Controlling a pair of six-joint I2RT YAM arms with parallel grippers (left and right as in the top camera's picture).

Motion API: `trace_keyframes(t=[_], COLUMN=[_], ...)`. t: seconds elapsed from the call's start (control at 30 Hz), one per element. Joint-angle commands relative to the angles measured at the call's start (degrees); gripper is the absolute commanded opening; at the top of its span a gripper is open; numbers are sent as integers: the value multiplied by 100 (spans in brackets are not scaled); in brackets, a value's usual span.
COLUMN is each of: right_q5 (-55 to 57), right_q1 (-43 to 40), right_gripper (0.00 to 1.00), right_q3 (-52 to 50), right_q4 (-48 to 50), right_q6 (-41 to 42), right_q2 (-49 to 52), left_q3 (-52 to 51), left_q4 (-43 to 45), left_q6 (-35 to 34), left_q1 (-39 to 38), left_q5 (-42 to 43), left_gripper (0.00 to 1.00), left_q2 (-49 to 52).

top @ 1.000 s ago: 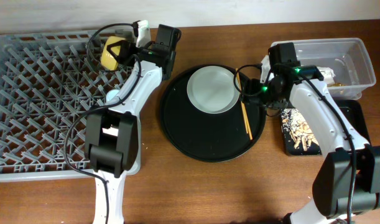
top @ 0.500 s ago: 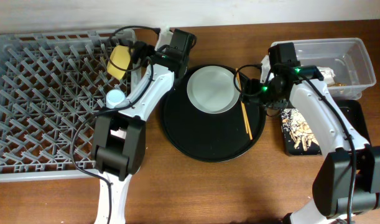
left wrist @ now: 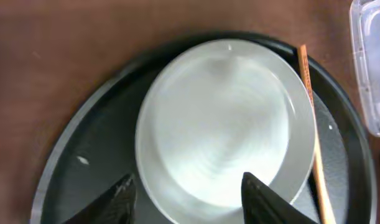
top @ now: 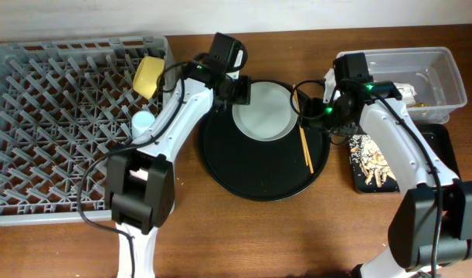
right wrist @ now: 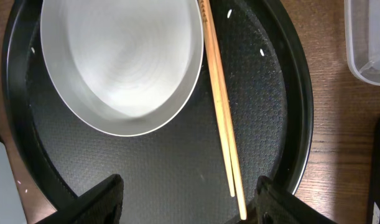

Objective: Sort waste into correct bins and load items into the dishwasher rack
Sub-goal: 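Reach the left gripper to the white plate and grasp its rim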

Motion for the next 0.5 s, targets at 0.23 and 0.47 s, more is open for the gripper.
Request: trace_keyframes(t=[0.23,0.47], right_q5=[48,37], right_q1=[26,26], right_gripper=[69,69], right_q3=[59,59], right_q4=[0,0], right_q6=[-42,-39], right_q2=[11,11], left_q3=[-35,-39], left_q4=[13,-76], left_q6=[-1178,-1169], left_q1=[35,-4], left_q5=[-476,-789], left_gripper=[52,23], left_q2=[636,844])
